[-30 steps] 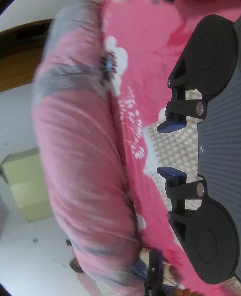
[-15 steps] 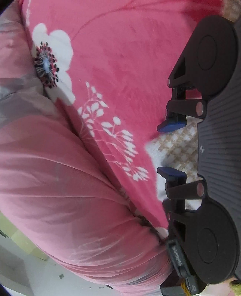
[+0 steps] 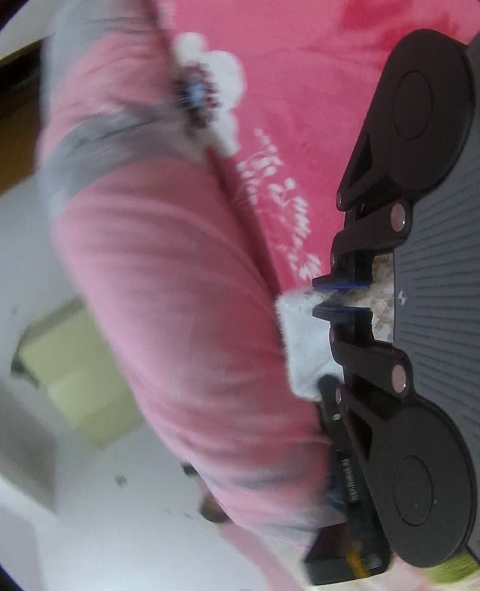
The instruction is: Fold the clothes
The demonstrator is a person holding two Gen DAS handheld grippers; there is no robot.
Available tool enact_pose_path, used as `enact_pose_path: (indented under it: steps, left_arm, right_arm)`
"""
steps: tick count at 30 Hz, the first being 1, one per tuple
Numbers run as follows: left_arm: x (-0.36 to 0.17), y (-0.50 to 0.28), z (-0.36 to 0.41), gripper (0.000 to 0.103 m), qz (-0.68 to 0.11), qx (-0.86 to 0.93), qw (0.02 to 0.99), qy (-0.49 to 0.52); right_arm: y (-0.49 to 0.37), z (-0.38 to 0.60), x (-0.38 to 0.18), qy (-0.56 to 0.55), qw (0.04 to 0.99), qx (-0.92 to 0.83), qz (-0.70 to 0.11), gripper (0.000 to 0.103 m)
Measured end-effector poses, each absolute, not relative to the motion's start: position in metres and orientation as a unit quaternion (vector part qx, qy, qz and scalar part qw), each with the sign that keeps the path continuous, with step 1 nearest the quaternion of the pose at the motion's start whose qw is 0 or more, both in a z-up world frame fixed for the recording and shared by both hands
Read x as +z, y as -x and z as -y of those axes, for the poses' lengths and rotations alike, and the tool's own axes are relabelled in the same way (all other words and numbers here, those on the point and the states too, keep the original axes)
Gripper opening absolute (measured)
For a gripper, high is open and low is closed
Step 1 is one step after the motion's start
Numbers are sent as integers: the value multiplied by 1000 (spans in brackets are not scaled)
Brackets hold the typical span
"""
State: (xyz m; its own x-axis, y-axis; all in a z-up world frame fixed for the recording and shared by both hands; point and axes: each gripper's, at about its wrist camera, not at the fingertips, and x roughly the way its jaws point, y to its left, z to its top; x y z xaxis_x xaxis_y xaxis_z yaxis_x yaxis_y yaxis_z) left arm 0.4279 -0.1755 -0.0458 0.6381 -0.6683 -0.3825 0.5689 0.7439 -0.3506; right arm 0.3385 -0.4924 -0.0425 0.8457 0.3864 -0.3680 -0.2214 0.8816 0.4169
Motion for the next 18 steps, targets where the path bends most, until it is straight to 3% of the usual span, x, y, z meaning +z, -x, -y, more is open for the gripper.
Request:
enact_pose_path:
  steps: [3, 5, 7, 9, 13, 18]
  left_arm:
    - [-42, -371, 163, 9, -232, -383, 894, 7]
    - [-58, -338, 158, 17, -259, -406, 875, -47]
    - [-81, -311, 150, 39, -295, -408, 859, -88]
    - [-97, -294, 138, 39, -321, -403, 850, -106]
    - [-81, -284, 115, 40, -288, -391, 872, -66]
    - [-32, -302, 116, 44, -188, -356, 915, 12]
  right_arm:
    - [-284, 470, -37, -81, 961, 167, -207, 9]
    - [-254, 458, -54, -25, 959, 168, -228, 11]
    - [-228, 447, -78, 30, 950, 160, -267, 15]
    - [-212, 446, -92, 61, 942, 138, -298, 16]
    - [-184, 458, -76, 58, 951, 110, -283, 16]
    - [-204, 458, -8, 16, 981, 98, -167, 16]
